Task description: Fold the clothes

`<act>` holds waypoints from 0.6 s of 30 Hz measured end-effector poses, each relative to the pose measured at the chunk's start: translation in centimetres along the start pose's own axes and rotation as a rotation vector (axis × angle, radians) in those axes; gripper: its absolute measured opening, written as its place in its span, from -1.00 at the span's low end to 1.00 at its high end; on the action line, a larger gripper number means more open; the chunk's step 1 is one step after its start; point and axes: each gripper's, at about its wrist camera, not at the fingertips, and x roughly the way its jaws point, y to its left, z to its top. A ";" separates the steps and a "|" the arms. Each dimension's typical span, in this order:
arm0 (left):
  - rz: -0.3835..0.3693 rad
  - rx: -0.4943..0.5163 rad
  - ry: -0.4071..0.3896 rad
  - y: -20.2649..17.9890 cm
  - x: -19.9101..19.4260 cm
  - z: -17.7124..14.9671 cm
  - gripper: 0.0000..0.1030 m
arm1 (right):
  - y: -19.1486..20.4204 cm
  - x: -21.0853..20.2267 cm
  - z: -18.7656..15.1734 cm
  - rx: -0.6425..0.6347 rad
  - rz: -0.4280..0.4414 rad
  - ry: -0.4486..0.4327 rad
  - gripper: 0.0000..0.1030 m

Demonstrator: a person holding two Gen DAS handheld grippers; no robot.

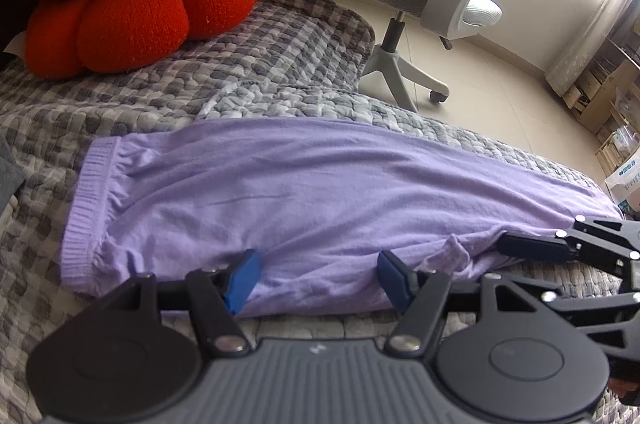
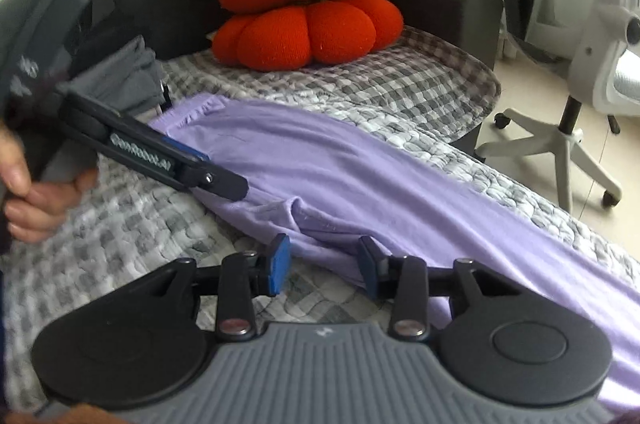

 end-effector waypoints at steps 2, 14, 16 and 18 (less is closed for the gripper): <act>-0.001 -0.001 0.001 0.1 0.0 0.0 0.30 | -0.2 0.3 0.1 0.021 0.007 -0.008 -0.19; -0.025 -0.023 -0.006 0.4 -0.4 0.1 0.30 | 1.1 1.1 0.2 0.012 0.153 -0.012 -0.13; -0.025 -0.031 -0.007 0.6 -0.5 0.1 0.30 | 1.5 1.2 0.2 0.003 0.151 -0.018 -0.13; -0.024 -0.038 -0.009 0.8 -0.5 0.1 0.30 | 1.6 1.0 0.2 0.008 0.174 -0.024 -0.13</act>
